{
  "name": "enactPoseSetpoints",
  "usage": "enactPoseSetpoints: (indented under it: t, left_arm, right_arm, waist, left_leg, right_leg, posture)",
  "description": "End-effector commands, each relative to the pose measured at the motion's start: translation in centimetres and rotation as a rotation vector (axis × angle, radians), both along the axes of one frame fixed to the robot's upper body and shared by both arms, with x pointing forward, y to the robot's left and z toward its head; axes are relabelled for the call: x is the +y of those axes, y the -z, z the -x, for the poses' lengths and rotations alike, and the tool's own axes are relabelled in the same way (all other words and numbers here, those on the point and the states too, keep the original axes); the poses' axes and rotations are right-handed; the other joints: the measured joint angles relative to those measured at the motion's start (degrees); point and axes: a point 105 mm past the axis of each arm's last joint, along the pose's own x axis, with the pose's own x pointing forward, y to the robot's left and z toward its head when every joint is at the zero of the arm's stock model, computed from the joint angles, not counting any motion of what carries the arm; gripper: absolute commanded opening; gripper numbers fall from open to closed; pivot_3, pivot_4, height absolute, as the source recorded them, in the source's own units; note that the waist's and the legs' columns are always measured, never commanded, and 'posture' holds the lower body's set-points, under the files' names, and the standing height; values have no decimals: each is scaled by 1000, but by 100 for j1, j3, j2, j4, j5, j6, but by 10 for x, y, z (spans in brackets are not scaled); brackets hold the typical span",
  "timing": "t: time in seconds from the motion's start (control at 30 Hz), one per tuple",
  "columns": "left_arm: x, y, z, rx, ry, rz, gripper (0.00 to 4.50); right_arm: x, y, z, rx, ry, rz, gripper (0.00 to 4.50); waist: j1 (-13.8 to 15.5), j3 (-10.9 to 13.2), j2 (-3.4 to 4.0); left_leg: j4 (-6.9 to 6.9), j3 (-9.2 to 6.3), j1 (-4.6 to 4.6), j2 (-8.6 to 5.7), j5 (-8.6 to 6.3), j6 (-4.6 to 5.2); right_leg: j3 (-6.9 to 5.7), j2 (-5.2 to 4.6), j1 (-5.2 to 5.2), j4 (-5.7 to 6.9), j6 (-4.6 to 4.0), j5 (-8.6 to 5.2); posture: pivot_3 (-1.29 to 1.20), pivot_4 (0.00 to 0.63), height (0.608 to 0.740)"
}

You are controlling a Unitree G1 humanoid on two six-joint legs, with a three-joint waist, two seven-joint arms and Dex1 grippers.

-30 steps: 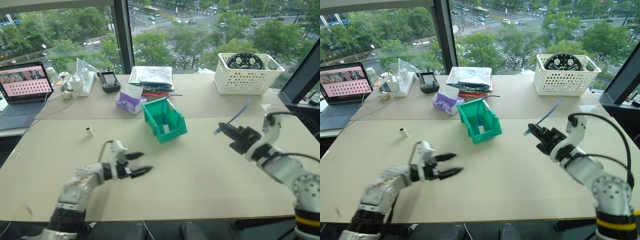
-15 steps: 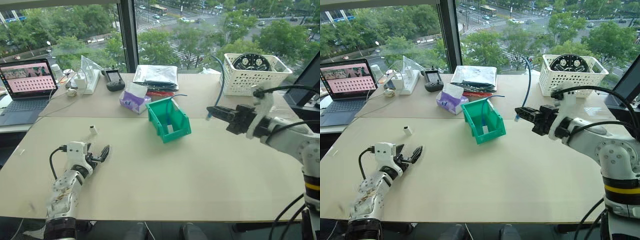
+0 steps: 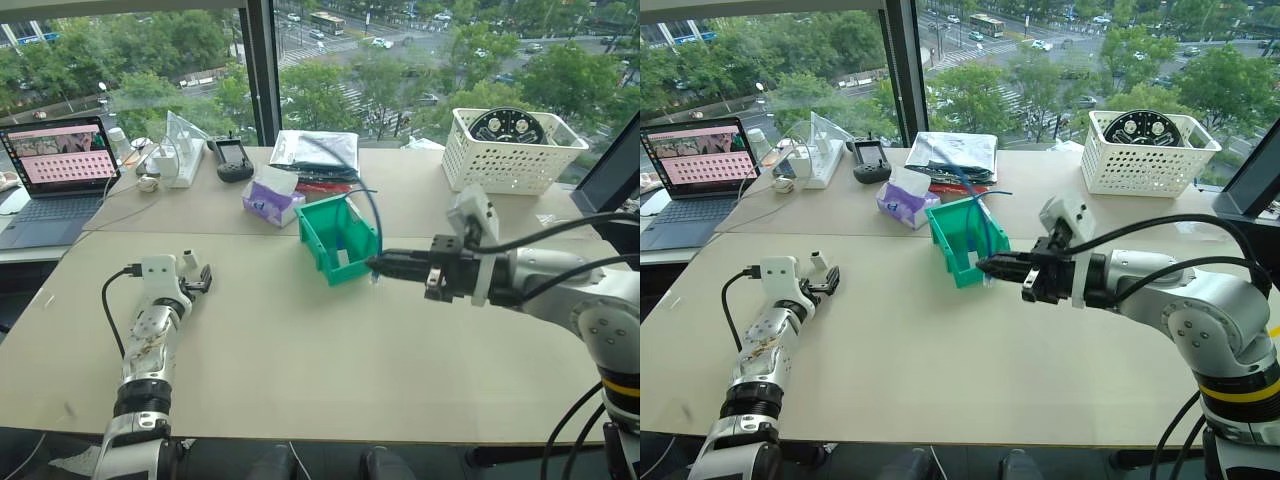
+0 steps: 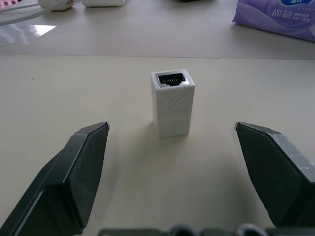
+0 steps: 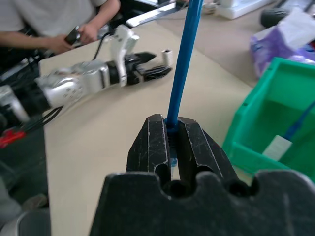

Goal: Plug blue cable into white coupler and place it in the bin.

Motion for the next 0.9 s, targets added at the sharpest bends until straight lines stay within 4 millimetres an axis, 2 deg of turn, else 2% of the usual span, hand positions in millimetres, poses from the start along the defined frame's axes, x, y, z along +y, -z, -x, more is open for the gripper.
enactPoseSetpoints:
  t: [0.03,0.4,0.5,0.67,0.73,0.77,0.83,0.9]
  left_arm:
    - [-8,2,-8,5,16,19,4404]
    - [-17,-1,-32,26,-38,6,4404]
    - [-20,1,-34,27,-43,20,3693]
    - [-28,11,-25,20,-15,47,1854]
    - [-37,7,-24,-1,49,42,1093]
    - [-51,0,-25,-26,134,44,761]
    - [-77,-11,-23,-64,290,40,703]
    - [-126,-26,-13,-99,588,-23,703]
  right_arm:
    - [5,-8,8,-55,-58,28,0]
    - [6,-1,2,-81,-39,74,0]
    - [6,0,2,-84,-34,82,0]
    - [7,-8,3,-93,-36,54,0]
    - [5,-9,2,-89,-24,46,0]
    - [4,-9,1,-82,-10,46,0]
    - [0,-7,-2,-71,20,53,0]
    - [-8,-1,-9,-44,89,72,0]
  waist:
    - [-1,0,0]
    - [22,-1,-3]
    - [24,-1,-3]
    - [16,-2,-3]
    - [7,-2,-3]
    - [6,-2,-3]
    - [23,-2,-3]
    - [40,-1,-4]
  left_leg:
    - [0,0,0,0,0,0]
    - [1,-2,-2,-6,1,-2]
    - [1,-3,-2,-7,1,-2]
    - [1,-2,-1,-11,1,-2]
    - [1,0,-2,-15,1,-2]
    - [1,0,-2,-18,1,-2]
    - [0,-1,-5,-27,1,-2]
    - [1,-3,-9,-36,1,-2]
  right_leg:
    - [0,0,0,0,2,0]
    - [-2,-5,-2,2,0,6]
    - [-3,-7,-2,2,-1,7]
    - [-3,-14,-1,3,1,8]
    - [-3,-21,-2,3,0,9]
    - [-3,-24,-3,4,0,9]
    - [-6,-36,-4,5,2,11]
    - [-12,-44,-3,3,6,13]
  posture:
    - [0,150,727]
    - [0,150,727]
    - [0,150,727]
    - [0,150,727]
    - [0,150,727]
    - [0,150,727]
    - [0,150,727]
    - [0,150,727]
